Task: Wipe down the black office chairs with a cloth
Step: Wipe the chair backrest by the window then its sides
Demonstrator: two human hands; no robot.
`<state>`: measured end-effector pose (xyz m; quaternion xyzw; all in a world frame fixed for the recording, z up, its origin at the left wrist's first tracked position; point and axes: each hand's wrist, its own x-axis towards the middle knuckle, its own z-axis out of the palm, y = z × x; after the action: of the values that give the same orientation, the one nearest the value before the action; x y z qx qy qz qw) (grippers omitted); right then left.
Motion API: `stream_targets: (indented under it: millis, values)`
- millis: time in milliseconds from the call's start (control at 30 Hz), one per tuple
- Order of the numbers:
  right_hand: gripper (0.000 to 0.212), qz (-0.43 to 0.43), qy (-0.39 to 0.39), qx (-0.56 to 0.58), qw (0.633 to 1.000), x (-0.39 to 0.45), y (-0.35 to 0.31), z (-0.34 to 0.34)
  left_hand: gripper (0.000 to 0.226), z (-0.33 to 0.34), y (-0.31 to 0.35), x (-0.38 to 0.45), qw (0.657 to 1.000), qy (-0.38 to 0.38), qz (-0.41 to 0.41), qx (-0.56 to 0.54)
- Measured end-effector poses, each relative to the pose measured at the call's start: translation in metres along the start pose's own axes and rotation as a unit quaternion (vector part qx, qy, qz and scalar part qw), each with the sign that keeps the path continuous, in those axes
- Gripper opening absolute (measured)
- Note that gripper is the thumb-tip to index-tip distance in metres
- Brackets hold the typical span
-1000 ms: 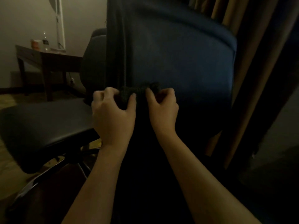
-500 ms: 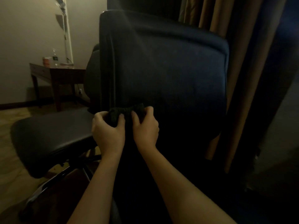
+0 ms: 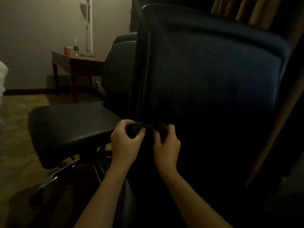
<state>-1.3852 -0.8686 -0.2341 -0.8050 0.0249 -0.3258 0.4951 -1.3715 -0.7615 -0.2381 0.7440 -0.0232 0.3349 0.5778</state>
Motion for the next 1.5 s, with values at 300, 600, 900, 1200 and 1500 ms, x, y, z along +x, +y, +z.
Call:
stream_targets:
  millis: [300,600,900,1200,1500]
  values:
    - [0.013,-0.085,-0.006,-0.039,0.996,0.092,-0.071,-0.018,0.023,0.029,0.038,0.064,0.998,0.032,0.006,-0.047]
    - [0.015,-0.109,0.015,-0.049,0.993,0.087,-0.045,-0.005,0.017,0.041,0.029,0.059,0.998,0.004,-0.013,-0.065]
    - [0.014,-0.103,-0.065,0.002,0.993,0.068,-0.059,-0.006,0.018,0.015,0.041,0.050,0.997,-0.009,-0.043,-0.061]
    - [0.017,-0.107,-0.083,0.035,0.990,0.007,-0.085,-0.003,0.015,-0.051,0.049,0.012,0.998,0.026,-0.032,-0.050]
    - [0.013,-0.061,-0.053,0.117,0.990,-0.105,-0.034,0.016,0.008,-0.079,-0.015,-0.092,0.990,0.110,-0.062,-0.069]
